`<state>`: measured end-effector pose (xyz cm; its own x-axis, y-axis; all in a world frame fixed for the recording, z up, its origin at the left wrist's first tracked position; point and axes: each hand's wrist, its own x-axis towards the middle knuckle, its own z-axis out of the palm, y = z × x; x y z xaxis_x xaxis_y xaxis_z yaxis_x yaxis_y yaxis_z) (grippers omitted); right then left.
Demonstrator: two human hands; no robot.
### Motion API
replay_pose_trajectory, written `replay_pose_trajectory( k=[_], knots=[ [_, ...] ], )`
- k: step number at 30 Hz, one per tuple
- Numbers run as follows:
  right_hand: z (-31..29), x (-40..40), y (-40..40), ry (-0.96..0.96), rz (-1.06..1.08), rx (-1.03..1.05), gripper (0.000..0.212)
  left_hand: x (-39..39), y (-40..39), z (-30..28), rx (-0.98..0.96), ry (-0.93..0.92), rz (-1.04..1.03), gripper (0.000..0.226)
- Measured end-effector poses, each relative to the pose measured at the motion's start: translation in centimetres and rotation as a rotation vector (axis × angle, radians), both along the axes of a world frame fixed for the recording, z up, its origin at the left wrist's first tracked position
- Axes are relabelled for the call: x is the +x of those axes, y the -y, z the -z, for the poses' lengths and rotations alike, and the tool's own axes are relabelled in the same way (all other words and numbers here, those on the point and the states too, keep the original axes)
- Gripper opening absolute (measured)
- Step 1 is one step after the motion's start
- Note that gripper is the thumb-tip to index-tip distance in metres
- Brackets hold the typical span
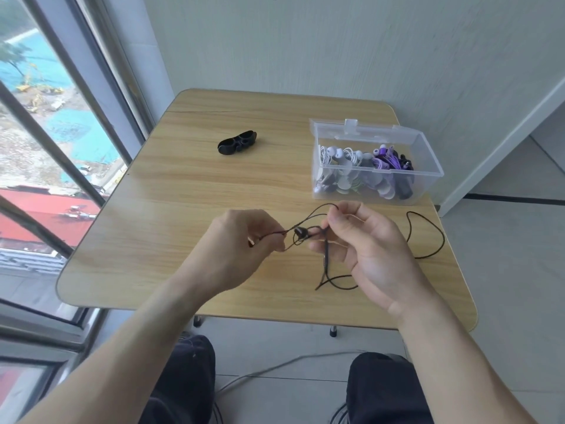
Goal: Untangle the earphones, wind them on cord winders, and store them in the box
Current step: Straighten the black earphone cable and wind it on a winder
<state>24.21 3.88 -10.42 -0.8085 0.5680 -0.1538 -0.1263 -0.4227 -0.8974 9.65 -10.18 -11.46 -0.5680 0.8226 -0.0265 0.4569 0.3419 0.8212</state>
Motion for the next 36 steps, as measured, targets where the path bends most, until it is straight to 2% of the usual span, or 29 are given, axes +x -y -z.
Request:
replay_pose_trajectory(
  k=[2, 4, 8, 12, 18, 21, 23, 26, 28, 30, 33, 36],
  knots=[
    [0.2, -0.1, 0.1, -0.016, -0.005, -0.020, 0.010, 0.4, -0.3, 0.0, -0.029, 0.132, 0.090, 0.006],
    [0.2, -0.1, 0.1, -0.027, 0.005, -0.024, 0.017, 0.7, -0.5, -0.4, -0.033, 0.309, 0.145, 0.016],
    [0.1, 0.1, 0.0, -0.059, -0.011, -0.003, 0.020, 1.1, -0.7, -1.0, 0.018, 0.487, 0.161, 0.025],
    [0.2, 0.3, -0.1, -0.053, -0.054, 0.042, 0.020, 0.9, -0.6, -0.6, -0.046, 0.448, 0.165, 0.041],
    [0.4, 0.2, -0.2, 0.101, -0.067, 0.224, 0.028, 0.7, -0.6, -0.8, 0.095, 0.429, 0.057, 0.018],
    [0.5, 0.2, 0.0, 0.134, -0.142, 0.239, 0.013, 0.5, -0.5, -0.6, 0.126, 0.454, 0.046, 0.019],
    [0.5, 0.2, 0.2, 0.150, -0.166, 0.243, 0.019, 0.4, -0.4, -0.4, 0.137, 0.462, 0.061, 0.022],
    [0.5, 0.1, 0.4, 0.171, -0.068, 0.250, 0.028, 0.5, -0.3, -0.4, 0.149, 0.456, 0.139, 0.017],
    [0.7, 0.1, 0.3, 0.162, -0.020, 0.259, 0.022, 0.6, -0.4, -0.4, 0.146, 0.434, 0.172, 0.017],
    [1.0, 0.1, 0.2, 0.146, -0.024, 0.277, 0.016, 0.7, -0.5, -0.4, 0.158, 0.414, 0.125, 0.015],
    [1.3, 0.2, 0.2, 0.171, -0.008, 0.333, 0.023, 0.7, -0.6, -0.4, 0.154, 0.407, 0.038, 0.009],
    [1.7, 0.1, 0.2, 0.261, 0.081, 0.508, 0.021, 0.7, -0.7, -0.4, 0.152, 0.398, 0.005, 0.012]
  ],
)
